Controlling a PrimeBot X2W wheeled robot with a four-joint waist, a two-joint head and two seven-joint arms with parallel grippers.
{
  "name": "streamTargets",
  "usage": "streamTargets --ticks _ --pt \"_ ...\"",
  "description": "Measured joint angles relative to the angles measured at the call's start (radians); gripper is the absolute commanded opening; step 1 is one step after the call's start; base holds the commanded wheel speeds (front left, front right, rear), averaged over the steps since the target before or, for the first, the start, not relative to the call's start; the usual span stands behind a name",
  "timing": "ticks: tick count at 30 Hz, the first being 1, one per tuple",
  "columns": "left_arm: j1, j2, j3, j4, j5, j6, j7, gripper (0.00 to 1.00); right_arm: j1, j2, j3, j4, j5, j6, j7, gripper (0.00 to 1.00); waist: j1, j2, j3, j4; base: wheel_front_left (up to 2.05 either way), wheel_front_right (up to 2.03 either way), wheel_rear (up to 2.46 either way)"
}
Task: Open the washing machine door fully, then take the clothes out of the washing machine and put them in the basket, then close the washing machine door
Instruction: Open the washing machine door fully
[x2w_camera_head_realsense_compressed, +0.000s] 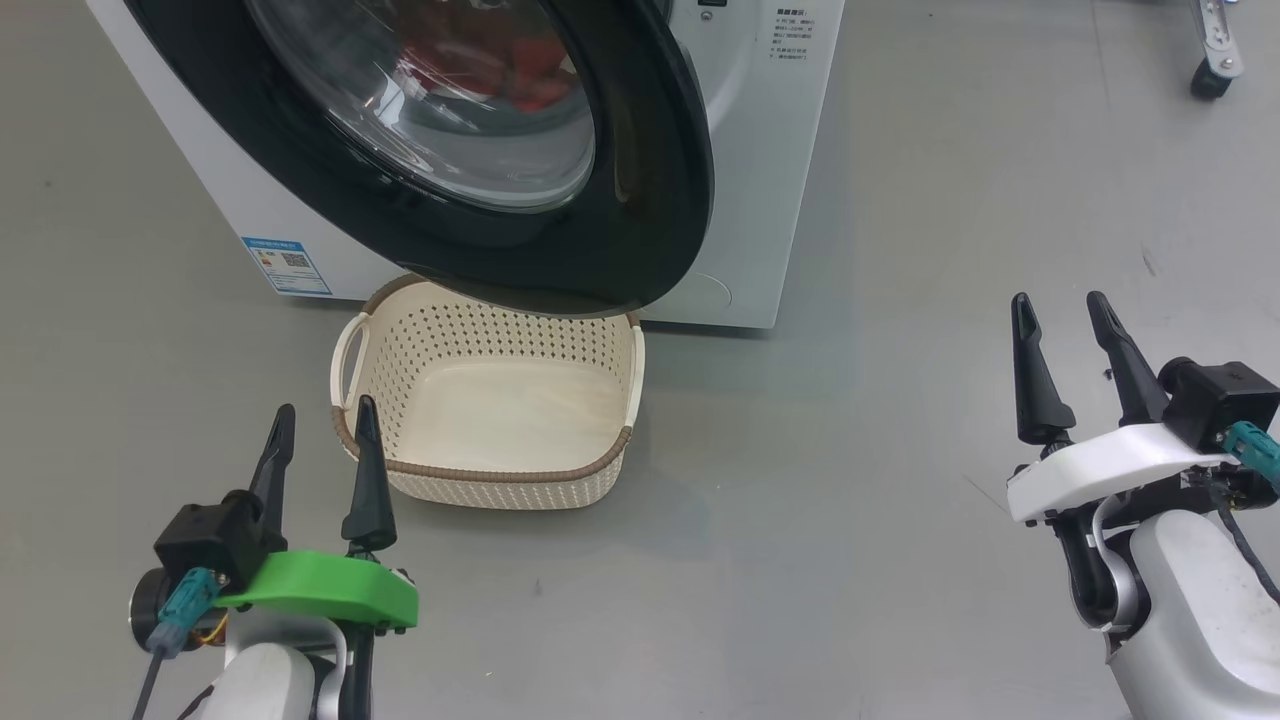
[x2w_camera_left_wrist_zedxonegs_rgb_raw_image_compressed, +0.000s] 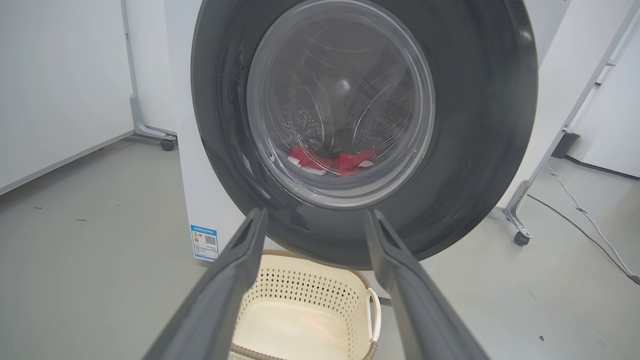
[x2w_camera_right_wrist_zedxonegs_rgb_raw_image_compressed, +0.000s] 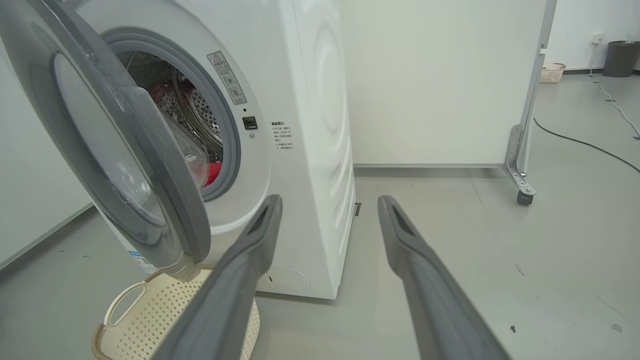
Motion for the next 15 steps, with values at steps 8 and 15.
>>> streamTargets --ticks 8,15 --pt "0.0 0.0 -0.008 0.001 0.0 -0.001 0.0 1.0 0.008 0.007 -0.01 -0.009 -0.01 0.001 0.0 1.0 0.0 0.0 -0.005 0.002 0.0 0.0 0.0" --pt "0.001 0.0 -0.017 0.0 0.0 -0.001 0.0 1.0 0.021 0.019 -0.024 -0.016 -0.01 0.001 0.0 1.0 0.0 0.0 0.0 0.005 0.0 0.0 0.0"
